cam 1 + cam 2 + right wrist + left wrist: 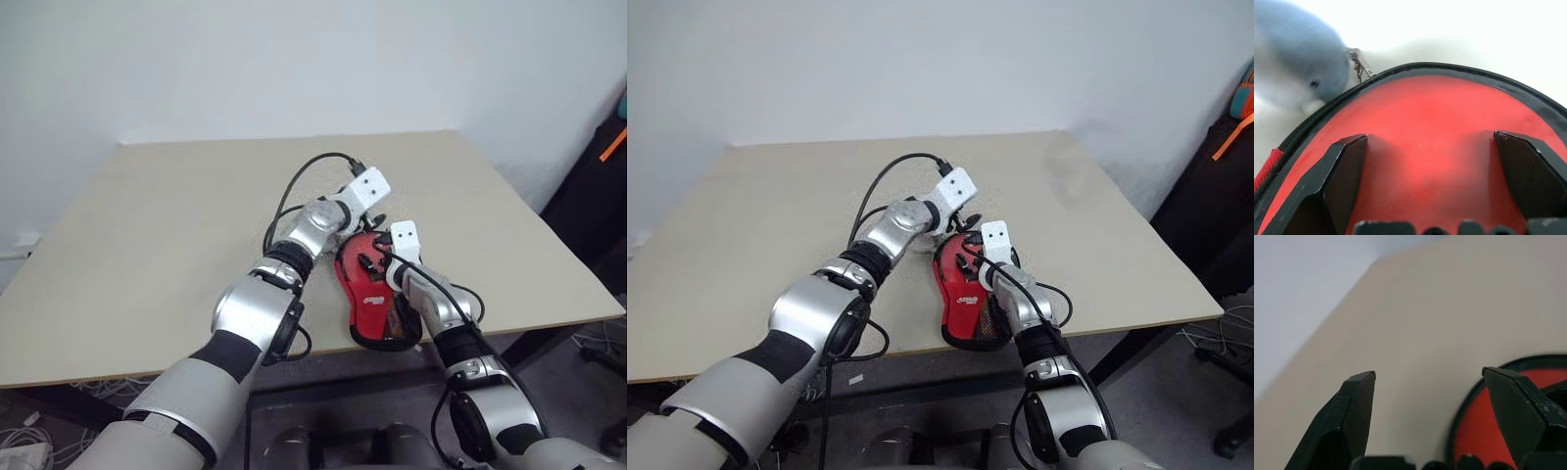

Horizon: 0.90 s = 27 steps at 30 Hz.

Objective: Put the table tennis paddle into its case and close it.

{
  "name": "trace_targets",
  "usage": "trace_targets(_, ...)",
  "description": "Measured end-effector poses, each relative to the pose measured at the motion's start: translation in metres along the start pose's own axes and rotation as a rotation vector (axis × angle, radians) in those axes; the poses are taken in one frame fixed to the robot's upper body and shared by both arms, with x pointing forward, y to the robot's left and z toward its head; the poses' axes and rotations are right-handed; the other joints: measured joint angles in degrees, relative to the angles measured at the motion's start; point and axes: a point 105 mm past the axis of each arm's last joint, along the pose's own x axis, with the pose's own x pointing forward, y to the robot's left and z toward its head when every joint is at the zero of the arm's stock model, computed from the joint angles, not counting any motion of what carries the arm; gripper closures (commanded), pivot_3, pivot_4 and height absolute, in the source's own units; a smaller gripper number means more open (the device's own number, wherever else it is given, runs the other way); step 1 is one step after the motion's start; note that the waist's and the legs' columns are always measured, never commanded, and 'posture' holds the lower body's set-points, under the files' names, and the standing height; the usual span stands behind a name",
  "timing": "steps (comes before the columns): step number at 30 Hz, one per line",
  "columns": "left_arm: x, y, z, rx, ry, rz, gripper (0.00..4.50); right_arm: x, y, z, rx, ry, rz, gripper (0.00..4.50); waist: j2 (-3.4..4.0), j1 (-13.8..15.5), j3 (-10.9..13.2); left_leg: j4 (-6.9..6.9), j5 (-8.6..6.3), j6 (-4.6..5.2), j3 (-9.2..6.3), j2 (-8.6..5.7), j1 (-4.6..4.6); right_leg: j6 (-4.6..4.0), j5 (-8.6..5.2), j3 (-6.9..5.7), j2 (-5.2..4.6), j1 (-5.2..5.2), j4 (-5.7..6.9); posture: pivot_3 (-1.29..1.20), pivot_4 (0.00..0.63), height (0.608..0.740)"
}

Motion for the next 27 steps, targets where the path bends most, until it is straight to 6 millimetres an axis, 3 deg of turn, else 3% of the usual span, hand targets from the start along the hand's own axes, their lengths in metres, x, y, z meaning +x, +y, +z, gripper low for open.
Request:
trace_targets(3, -0.019, -0.004, -0.007, -0.039, -0.059, -0.169, 0.82, -0.001, -0.014, 0.002, 0.047, -0.024, -0.042, 0.0, 0.02, 0.0, 0.0, 0.01, 0.01, 0.0, 0.06, -0.01, 0.0, 0.0, 0.01, 0.02, -0.01, 0.02, 0.0, 0.0, 0.0, 0.74)
trace_targets(9, -0.078, -0.023, -0.067, -0.054, 0.035, -0.401, 0.82, -0.005, -0.049, 0.009, 0.083, -0.047, -0.133, 0.0, 0.12, -0.1, 0.1, 0.02, 0.03, 0.0, 0.22, 0.0, -0.13, 0.07, 0.04, 0.2, 0.01, -0.05, 0.05, 0.0, 0.0, 0.74)
trace_targets(13, -0.103, -0.047, -0.061, -0.048, 0.013, -0.499, 0.82, -0.003, -0.052, 0.008, 0.082, -0.036, -0.126, 0.0, 0.16, 0.1, 0.1, 0.14, 0.11, -0.02, 0.22, -0.01, -0.26, 0.08, 0.04, 0.16, 0.0, -0.07, 0.05, 0.0, 0.0, 0.74)
trace_targets(16, -0.101, -0.053, -0.044, -0.023, -0.016, -0.487, 0.82, -0.001, -0.049, 0.009, 0.08, -0.028, -0.11, 0.0, 0.17, 0.1, 0.1, 0.14, 0.09, 0.08, 0.25, -0.03, -0.22, 0.04, 0.02, 0.16, -0.04, -0.02, 0.05, 0.0, 0.0, 0.74)
trace_targets(19, -0.089, -0.071, -0.04, -0.023, -0.03, -0.512, 0.82, 0.001, -0.047, 0.015, 0.098, -0.041, -0.086, 0.0, 0.25, 0.1, 0.2, 0.08, 0.1, 0.07, 0.26, -0.03, -0.19, 0.05, 0.02, 0.18, -0.01, -0.04, 0.05, 0.0, 0.0, 0.74)
trace_targets(24, -0.063, -0.108, -0.042, -0.072, -0.03, -0.564, 0.82, 0.001, -0.039, 0.054, 0.143, -0.127, 0.019, 0.0, 0.32, -0.1, 0.2, 0.08, 0.1, 0.07, 0.29, -0.01, -0.19, 0.12, 0.07, 0.22, 0.14, -0.04, 0.06, 0.0, 0.0, 0.74)
trace_targets(27, -0.049, -0.124, -0.053, -0.112, 0.004, -0.571, 0.82, -0.001, -0.031, 0.083, 0.135, -0.173, 0.099, 0.0, 0.34, -0.1, 0.2, 0.1, 0.1, 0.08, 0.26, -0.01, -0.19, 0.11, 0.07, 0.23, 0.25, -0.04, 0.05, 0.0, 0.0, 0.74)
